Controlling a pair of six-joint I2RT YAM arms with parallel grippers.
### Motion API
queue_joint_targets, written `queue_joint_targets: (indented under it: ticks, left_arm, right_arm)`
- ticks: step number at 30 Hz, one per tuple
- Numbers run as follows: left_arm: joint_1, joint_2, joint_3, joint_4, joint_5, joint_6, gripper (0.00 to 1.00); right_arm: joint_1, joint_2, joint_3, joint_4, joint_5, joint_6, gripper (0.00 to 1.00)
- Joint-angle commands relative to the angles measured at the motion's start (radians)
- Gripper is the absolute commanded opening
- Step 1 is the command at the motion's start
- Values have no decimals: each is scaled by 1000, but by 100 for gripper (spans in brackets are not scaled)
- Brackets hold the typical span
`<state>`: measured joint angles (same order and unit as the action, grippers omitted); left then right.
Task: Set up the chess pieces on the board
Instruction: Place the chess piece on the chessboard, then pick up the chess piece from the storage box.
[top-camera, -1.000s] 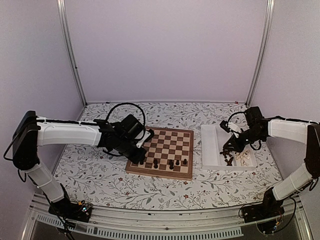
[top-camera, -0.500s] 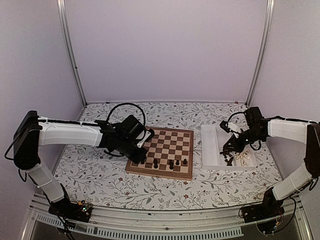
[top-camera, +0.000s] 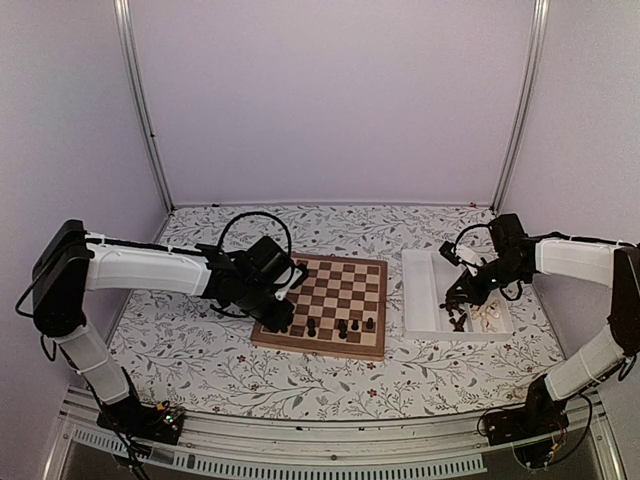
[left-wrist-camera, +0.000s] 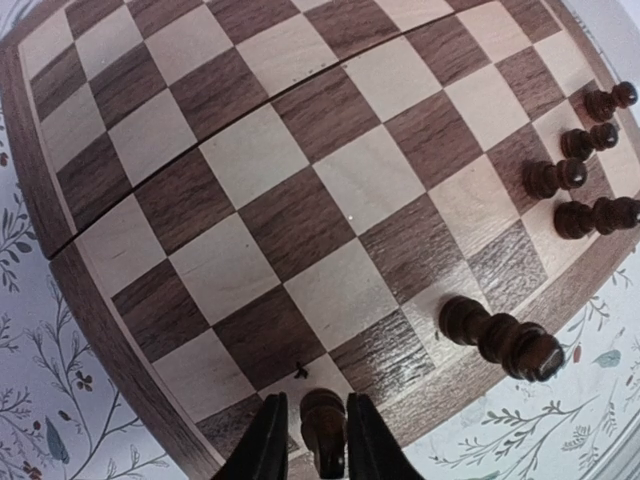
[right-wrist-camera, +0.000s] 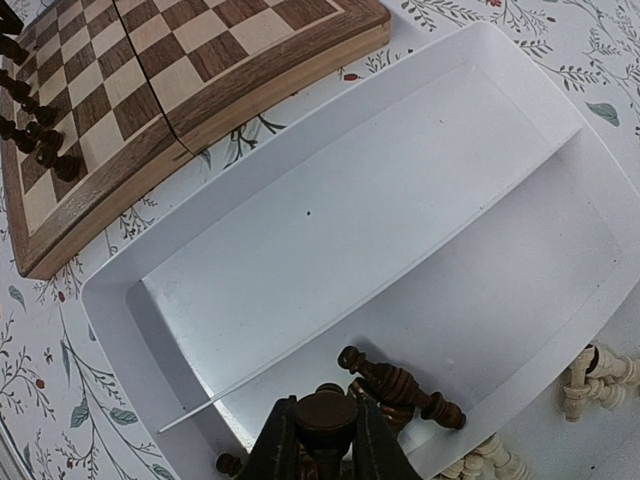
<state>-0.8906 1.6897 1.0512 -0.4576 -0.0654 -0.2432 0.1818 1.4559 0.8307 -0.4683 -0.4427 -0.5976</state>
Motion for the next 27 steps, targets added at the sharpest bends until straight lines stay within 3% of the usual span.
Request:
queue_joint_targets:
  ticks: [1, 8, 13, 19, 25, 27]
  left_arm:
    - [-13, 13, 2, 5, -15, -9, 28]
    - [-18, -36, 55, -51, -63, -14, 38]
    - [-30, -122, 143, -13, -94, -15, 40]
    - [-48, -149, 103, 482, 80, -17, 43]
    - [-93, 8, 96, 965, 304, 59, 46]
    - [-106, 96, 128, 1047, 340, 67, 46]
  right_arm:
    - [-7, 9, 8, 12, 3, 10, 11]
    - [-7, -19, 37, -16, -17, 24, 10]
    - [-41, -51, 125, -96, -166, 56, 10]
    - [-61, -52, 226, -183, -425, 73, 10]
    - [-62, -36, 326, -286, -630, 78, 11]
    - [-61, -17, 363, -331, -691, 63, 11]
